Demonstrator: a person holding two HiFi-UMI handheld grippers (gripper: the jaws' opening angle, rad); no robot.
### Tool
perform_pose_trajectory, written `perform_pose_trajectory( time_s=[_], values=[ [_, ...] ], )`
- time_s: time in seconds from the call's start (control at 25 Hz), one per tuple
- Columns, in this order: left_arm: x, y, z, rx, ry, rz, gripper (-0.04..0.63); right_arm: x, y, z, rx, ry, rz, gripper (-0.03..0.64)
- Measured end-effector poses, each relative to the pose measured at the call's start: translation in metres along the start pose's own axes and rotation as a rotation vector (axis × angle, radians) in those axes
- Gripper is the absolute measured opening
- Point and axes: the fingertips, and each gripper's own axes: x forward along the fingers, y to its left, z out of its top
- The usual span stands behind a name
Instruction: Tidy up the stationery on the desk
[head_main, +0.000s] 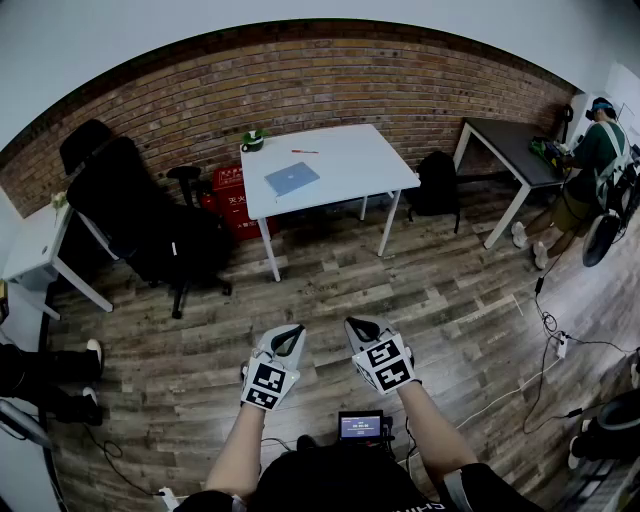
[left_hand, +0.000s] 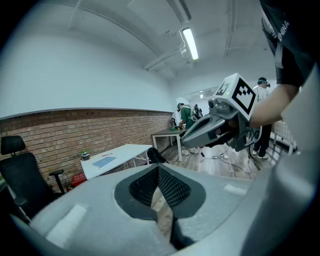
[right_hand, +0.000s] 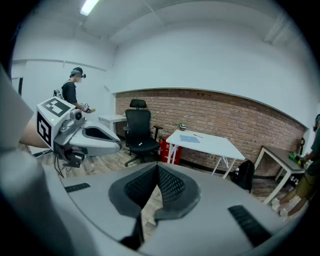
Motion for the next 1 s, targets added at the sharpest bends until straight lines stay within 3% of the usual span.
perform_pose_trajectory(
  time_s=[1.0],
  values=[
    [0.011, -0.02, 0.001, -0.013, 0.023, 0.02, 0.006, -0.015, -0.015, -0.006, 0.008, -0.015, 0.011, 0.008]
  ],
)
